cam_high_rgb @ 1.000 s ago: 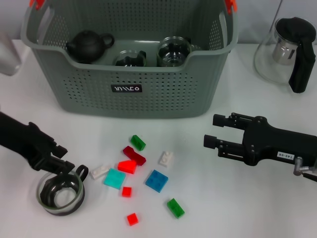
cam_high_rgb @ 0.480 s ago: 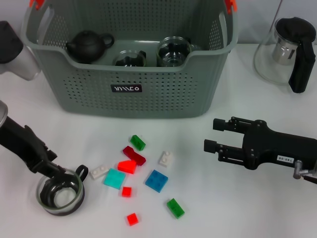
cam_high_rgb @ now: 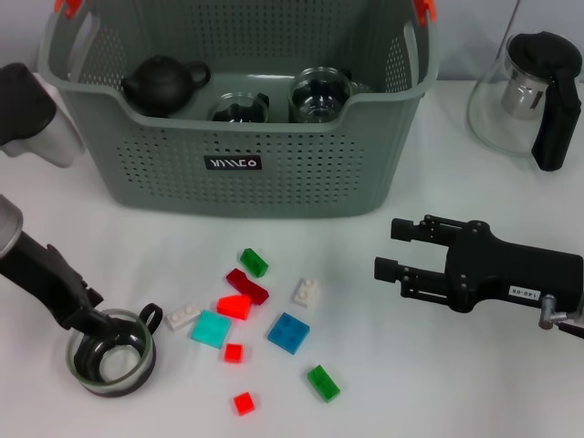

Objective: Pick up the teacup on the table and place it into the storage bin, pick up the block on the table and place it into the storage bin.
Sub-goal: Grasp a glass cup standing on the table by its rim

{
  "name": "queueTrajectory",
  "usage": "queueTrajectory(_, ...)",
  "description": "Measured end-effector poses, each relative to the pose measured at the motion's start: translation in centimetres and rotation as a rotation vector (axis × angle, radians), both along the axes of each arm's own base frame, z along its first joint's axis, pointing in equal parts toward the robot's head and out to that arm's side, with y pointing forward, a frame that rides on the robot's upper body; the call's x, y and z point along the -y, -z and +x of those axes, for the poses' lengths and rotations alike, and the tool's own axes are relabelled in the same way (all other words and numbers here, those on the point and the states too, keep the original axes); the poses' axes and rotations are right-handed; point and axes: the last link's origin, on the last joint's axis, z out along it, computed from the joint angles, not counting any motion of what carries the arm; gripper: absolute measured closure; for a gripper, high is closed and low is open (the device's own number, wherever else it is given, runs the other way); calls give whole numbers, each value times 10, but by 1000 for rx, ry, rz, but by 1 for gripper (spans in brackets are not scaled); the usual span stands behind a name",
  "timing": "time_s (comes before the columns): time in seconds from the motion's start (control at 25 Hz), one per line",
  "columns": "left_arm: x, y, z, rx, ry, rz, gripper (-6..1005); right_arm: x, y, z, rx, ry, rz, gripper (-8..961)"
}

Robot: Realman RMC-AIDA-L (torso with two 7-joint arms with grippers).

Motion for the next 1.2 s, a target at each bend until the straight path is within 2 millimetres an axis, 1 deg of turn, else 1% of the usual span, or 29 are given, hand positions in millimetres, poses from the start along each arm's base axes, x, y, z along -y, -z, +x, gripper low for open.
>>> queueTrajectory(0.2, 0, 9, -1, -27, -4, -26, 574, 0, 0, 1, -1, 2, 1, 238)
queueTrajectory(0.68, -3, 19, -5, -55, -11, -47, 616, 0, 0, 1, 3, 1, 3, 239)
queueTrajectory(1.2, -7, 17, -3, -64, -25, -35, 661, 0, 0, 1, 5, 2, 4, 239)
